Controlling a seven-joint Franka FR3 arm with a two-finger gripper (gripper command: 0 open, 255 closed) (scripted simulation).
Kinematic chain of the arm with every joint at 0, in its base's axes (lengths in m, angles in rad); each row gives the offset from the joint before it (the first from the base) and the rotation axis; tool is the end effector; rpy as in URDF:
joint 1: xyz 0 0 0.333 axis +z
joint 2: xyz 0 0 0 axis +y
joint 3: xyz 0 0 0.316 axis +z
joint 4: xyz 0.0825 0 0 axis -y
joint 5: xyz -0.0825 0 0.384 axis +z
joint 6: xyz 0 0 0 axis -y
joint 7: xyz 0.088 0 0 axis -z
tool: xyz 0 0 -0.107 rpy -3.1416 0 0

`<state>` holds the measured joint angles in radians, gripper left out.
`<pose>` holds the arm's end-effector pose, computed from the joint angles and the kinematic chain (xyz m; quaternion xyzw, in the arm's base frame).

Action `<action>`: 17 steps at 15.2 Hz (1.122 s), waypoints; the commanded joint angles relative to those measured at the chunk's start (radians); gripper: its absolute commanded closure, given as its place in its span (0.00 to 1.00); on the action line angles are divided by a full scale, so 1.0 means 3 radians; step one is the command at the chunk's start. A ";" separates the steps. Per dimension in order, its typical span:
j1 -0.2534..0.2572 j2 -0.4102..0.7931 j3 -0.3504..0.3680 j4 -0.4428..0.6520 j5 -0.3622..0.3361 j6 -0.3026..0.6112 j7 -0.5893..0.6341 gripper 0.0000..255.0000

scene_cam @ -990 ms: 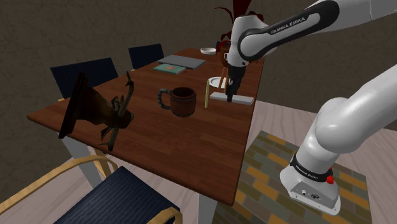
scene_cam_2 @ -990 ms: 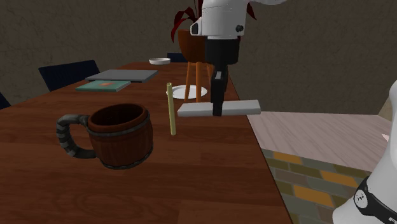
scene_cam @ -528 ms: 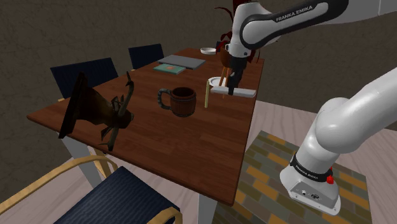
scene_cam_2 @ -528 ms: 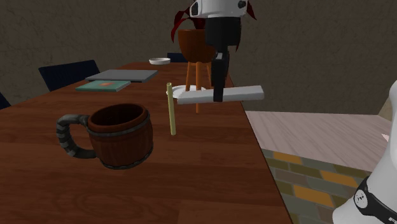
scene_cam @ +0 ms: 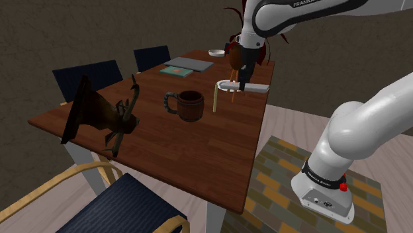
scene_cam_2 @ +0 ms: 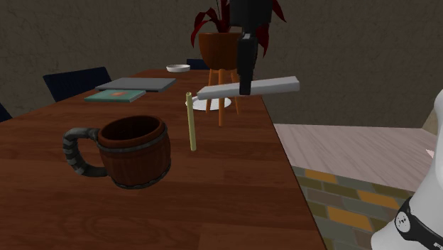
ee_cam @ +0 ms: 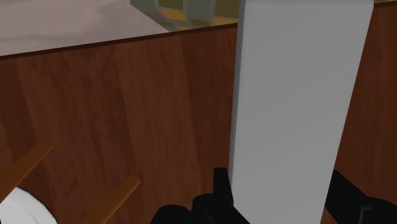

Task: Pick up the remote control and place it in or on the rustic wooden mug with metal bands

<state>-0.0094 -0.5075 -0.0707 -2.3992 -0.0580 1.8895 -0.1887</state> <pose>0.3952 -0.0382 0.4987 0.9976 0.0678 -0.0028 0.0101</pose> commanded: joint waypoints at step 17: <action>0.0265 0.1434 0.0406 0.1622 0.0139 -0.0203 0.0594 1.00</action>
<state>0.0632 -0.1195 0.0415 -1.9639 -0.0161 1.8374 -0.0276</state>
